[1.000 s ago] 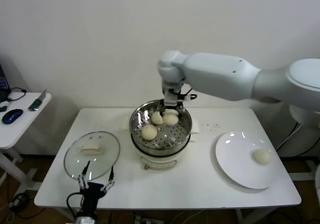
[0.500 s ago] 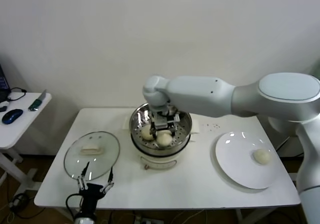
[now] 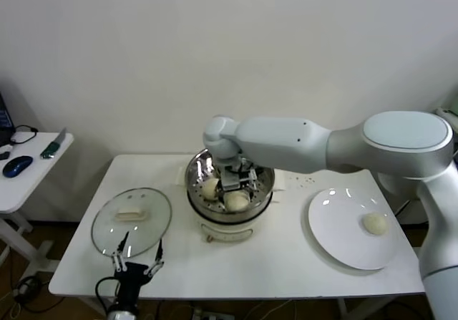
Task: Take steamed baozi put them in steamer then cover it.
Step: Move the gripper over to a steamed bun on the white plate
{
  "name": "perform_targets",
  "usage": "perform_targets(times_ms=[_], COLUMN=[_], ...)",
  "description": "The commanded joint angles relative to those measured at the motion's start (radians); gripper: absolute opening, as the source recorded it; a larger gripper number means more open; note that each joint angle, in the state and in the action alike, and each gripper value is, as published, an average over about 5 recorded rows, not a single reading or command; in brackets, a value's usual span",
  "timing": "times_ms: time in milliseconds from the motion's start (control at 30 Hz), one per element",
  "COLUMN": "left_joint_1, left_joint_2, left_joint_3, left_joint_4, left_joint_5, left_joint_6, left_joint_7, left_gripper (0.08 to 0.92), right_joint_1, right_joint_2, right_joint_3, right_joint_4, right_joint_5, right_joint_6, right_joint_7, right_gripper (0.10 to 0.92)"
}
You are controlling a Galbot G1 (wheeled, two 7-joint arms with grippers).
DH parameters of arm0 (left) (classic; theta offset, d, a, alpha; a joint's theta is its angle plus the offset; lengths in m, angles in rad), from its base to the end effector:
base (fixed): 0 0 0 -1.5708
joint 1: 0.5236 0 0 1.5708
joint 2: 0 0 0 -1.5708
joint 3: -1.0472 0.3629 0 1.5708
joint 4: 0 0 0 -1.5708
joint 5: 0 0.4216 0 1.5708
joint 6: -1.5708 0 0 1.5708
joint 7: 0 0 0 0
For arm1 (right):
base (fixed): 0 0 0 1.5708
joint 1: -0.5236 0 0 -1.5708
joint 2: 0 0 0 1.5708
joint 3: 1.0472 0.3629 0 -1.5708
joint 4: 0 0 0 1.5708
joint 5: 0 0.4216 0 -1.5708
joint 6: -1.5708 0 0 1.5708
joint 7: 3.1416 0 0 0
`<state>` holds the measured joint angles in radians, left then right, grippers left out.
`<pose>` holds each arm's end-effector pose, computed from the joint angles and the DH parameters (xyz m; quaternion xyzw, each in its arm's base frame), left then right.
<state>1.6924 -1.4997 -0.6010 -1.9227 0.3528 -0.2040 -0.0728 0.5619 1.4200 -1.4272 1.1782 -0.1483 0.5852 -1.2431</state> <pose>0.1861 0.0460 -0.4090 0.0042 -0.9743 -0.2218 0.0383 0.5777 0.2789 -0.1225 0.6745 0.0706 0.7347 0.0191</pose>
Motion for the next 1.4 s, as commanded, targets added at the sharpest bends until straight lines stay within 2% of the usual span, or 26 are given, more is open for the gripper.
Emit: perform_targets(times_ms=[33, 167, 367, 567, 833, 933, 1100, 1233, 1400], left_joint_1=[-0.001, -0.004, -0.007, -0.013, -0.006, 0.001, 0.016, 0.024, 0.033], left_joint_2=[-0.002, -0.001, 0.000, 0.003, 0.003, 0.002, 0.000, -0.002, -0.004], left_joint_3=[0.000, 0.001, 0.003, 0.009, 0.004, 0.002, -0.003, -0.006, -0.009], left_joint_4=[0.002, 0.000, -0.006, -0.012, -0.019, -0.021, -0.035, -0.044, -0.051], left_joint_5=[0.002, 0.004, 0.007, 0.010, 0.010, 0.010, 0.010, 0.010, 0.013], left_joint_6=[0.000, 0.001, 0.003, 0.005, 0.003, 0.001, 0.001, 0.004, 0.006], left_joint_7=[0.000, 0.000, 0.000, 0.000, 0.000, -0.001, -0.001, -0.001, -0.001], left_gripper=[0.823, 0.823, 0.823, 0.823, 0.823, 0.823, 0.823, 0.823, 0.823], right_joint_1=[0.008, 0.063, 0.202, 0.319, 0.289, 0.234, 0.029, -0.194, -0.428], right_joint_2=[-0.008, -0.044, -0.163, -0.376, -0.648, -0.750, -0.874, -0.930, -0.954], right_joint_3=[0.032, 0.053, -0.017, -0.191, -0.217, -0.202, -0.064, 0.123, 0.342], right_joint_4=[-0.001, -0.003, -0.014, 0.020, 0.097, 0.128, 0.112, 0.052, -0.015], right_joint_5=[-0.015, 0.034, 0.233, 0.452, 0.572, 0.541, 0.402, 0.270, 0.174], right_joint_6=[0.004, -0.008, -0.117, -0.403, -0.740, -0.779, -0.775, -0.735, -0.695], right_joint_7=[-0.010, -0.012, 0.050, 0.224, 0.234, 0.218, 0.178, 0.151, 0.135], right_gripper=[0.820, 0.823, 0.823, 0.823, 0.823, 0.823, 0.823, 0.823, 0.823])
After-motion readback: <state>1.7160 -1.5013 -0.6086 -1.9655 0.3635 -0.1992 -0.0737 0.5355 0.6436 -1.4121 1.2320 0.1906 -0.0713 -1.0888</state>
